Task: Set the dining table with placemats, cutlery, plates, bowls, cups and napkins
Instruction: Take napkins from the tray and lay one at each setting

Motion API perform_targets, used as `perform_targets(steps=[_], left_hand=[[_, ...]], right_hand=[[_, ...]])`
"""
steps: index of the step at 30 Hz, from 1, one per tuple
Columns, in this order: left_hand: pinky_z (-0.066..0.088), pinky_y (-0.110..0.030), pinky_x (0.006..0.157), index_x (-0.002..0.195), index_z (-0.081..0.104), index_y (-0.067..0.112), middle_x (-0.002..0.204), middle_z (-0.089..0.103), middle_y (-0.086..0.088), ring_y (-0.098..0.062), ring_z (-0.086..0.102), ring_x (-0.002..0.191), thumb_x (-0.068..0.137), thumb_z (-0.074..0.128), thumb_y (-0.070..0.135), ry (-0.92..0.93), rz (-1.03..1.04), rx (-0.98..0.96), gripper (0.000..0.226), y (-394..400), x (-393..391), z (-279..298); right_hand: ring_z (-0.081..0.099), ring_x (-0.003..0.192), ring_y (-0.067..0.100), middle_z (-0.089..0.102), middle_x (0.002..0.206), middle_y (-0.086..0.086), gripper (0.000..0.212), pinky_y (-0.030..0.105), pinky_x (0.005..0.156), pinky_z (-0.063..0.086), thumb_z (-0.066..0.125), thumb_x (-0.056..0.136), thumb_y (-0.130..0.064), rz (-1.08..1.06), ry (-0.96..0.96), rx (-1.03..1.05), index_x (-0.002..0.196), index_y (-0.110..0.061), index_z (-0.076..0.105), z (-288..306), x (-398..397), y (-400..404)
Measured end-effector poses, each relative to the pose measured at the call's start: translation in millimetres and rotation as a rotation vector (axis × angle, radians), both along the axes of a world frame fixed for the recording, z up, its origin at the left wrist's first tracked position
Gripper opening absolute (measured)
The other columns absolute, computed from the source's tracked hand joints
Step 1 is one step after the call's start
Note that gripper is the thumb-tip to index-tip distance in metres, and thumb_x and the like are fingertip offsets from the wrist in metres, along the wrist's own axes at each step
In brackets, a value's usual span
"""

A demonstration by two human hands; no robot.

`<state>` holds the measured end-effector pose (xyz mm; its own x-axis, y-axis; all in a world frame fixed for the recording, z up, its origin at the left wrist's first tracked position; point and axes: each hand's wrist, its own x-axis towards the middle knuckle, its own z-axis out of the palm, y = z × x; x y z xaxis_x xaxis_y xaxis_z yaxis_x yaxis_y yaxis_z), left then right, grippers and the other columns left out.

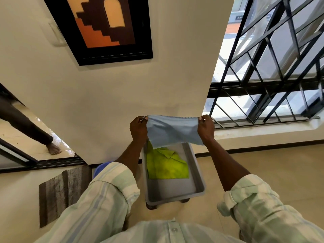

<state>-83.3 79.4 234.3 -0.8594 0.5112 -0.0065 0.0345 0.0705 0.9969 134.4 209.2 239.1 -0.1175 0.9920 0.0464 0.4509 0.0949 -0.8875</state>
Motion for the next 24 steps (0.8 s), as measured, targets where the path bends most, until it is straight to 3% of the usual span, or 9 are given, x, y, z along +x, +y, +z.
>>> perform_targets(steps=[3, 8, 10, 11, 16, 18, 20, 22, 24], left_hand=[[0.047, -0.033, 0.079, 0.081, 0.068, 0.011, 0.078, 0.066, -0.003, -0.021, 0.059, 0.079, 0.089, 0.066, 0.016, -0.045, 0.078, -0.005, 0.009, 3, -3, -6], [0.051, -0.042, 0.091, 0.096, 0.07, 0.004, 0.1, 0.07, -0.016, -0.033, 0.064, 0.097, 0.088, 0.067, 0.021, -0.137, 0.218, -0.138, 0.02, 10, -10, -19], [0.051, -0.043, 0.09, 0.096, 0.067, 0.0, 0.101, 0.069, -0.018, -0.034, 0.063, 0.097, 0.086, 0.071, 0.025, -0.174, 0.247, -0.187, 0.026, 9, -11, -22], [0.051, -0.042, 0.088, 0.094, 0.066, -0.001, 0.1, 0.069, -0.019, -0.033, 0.063, 0.095, 0.084, 0.073, 0.026, -0.187, 0.252, -0.204, 0.03, 8, -10, -24], [0.041, -0.03, 0.07, 0.063, 0.059, 0.004, 0.062, 0.055, -0.004, -0.024, 0.055, 0.077, 0.085, 0.071, 0.015, -0.245, 0.173, -0.281, 0.028, 5, 8, -34], [0.048, -0.034, 0.076, 0.068, 0.063, 0.004, 0.073, 0.063, -0.011, -0.029, 0.06, 0.084, 0.089, 0.065, 0.014, -0.257, 0.107, -0.315, 0.023, 8, 23, -44], [0.052, -0.043, 0.085, 0.093, 0.065, -0.001, 0.098, 0.066, -0.019, -0.034, 0.063, 0.096, 0.092, 0.059, 0.014, -0.247, 0.02, -0.333, 0.017, 9, 41, -53], [0.05, -0.036, 0.08, 0.091, 0.06, 0.013, 0.093, 0.062, -0.007, -0.023, 0.06, 0.09, 0.093, 0.053, 0.015, -0.239, -0.076, -0.356, 0.007, 6, 63, -53], [0.048, -0.033, 0.076, 0.077, 0.055, 0.022, 0.08, 0.058, 0.0, -0.018, 0.054, 0.08, 0.091, 0.054, 0.013, -0.238, -0.138, -0.372, 0.017, 7, 80, -57]], right_hand=[[0.055, 0.09, 0.023, 0.057, 0.098, 0.007, 0.02, 0.031, 0.074, 0.039, 0.057, 0.096, -0.025, 0.092, 0.086, -0.161, 0.104, -0.007, 0.056, 0, 2, 2], [0.063, 0.09, 0.03, 0.064, 0.104, 0.018, 0.029, 0.04, 0.079, 0.053, 0.072, 0.079, -0.002, 0.252, 0.186, -0.469, 0.106, -0.001, 0.062, -6, 12, 15], [0.055, 0.068, 0.023, 0.058, 0.077, 0.013, 0.012, 0.031, 0.061, 0.045, 0.073, 0.079, -0.002, 0.166, 0.251, -0.461, 0.08, -0.004, 0.061, -8, 14, 14], [0.049, 0.063, 0.019, 0.052, 0.069, 0.009, 0.02, 0.029, 0.058, 0.039, 0.074, 0.08, -0.006, 0.09, 0.258, -0.429, 0.07, -0.007, 0.057, -10, 14, 14], [0.05, 0.074, 0.02, 0.055, 0.077, 0.011, 0.021, 0.029, 0.067, 0.036, 0.064, 0.09, -0.013, -0.063, 0.179, -0.323, 0.078, 0.004, 0.065, -29, 9, -1], [0.049, 0.071, 0.021, 0.055, 0.073, 0.013, 0.017, 0.029, 0.067, 0.036, 0.063, 0.088, -0.01, -0.062, 0.143, -0.293, 0.074, 0.0, 0.062, -36, 5, -17], [0.052, 0.07, 0.02, 0.061, 0.074, 0.01, 0.012, 0.027, 0.068, 0.038, 0.066, 0.086, -0.011, -0.07, 0.12, -0.265, 0.077, -0.003, 0.064, -42, -1, -34], [0.053, 0.067, 0.018, 0.061, 0.07, 0.005, 0.018, 0.027, 0.067, 0.038, 0.066, 0.086, -0.014, -0.051, 0.106, -0.247, 0.069, -0.012, 0.061, -48, -8, -51], [0.05, 0.061, 0.015, 0.055, 0.061, -0.001, 0.035, 0.028, 0.063, 0.038, 0.063, 0.089, -0.015, -0.019, 0.099, -0.221, 0.057, -0.022, 0.051, -53, -13, -67]])
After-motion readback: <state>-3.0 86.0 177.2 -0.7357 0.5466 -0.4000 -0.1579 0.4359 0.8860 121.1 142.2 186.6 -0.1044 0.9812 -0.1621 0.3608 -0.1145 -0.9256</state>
